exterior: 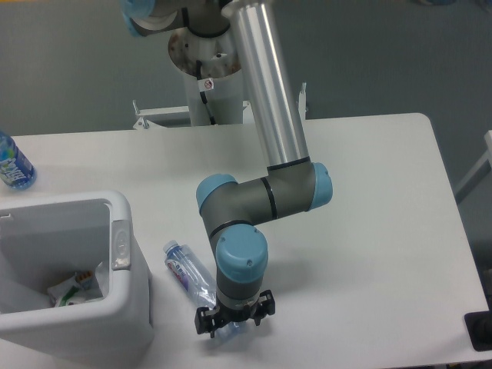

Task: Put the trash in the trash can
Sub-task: 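Close the gripper around the bottle's cap end, then lift the bottle and carry it over the white bin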

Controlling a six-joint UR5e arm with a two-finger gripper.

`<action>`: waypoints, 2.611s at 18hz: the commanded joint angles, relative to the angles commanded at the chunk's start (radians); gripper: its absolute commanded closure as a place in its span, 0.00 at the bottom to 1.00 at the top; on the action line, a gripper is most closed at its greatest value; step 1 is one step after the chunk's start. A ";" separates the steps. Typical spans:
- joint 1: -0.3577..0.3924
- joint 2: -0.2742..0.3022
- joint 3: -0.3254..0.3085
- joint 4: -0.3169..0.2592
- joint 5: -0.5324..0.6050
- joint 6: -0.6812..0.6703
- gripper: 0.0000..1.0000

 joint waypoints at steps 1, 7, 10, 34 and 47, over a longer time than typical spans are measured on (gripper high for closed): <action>0.000 0.000 0.000 -0.002 0.000 0.000 0.11; -0.002 0.006 -0.012 0.000 -0.002 0.005 0.34; -0.008 0.017 -0.025 0.002 -0.002 0.012 0.35; 0.083 0.212 0.110 0.052 -0.015 0.084 0.41; 0.212 0.305 0.241 0.092 -0.330 -0.005 0.41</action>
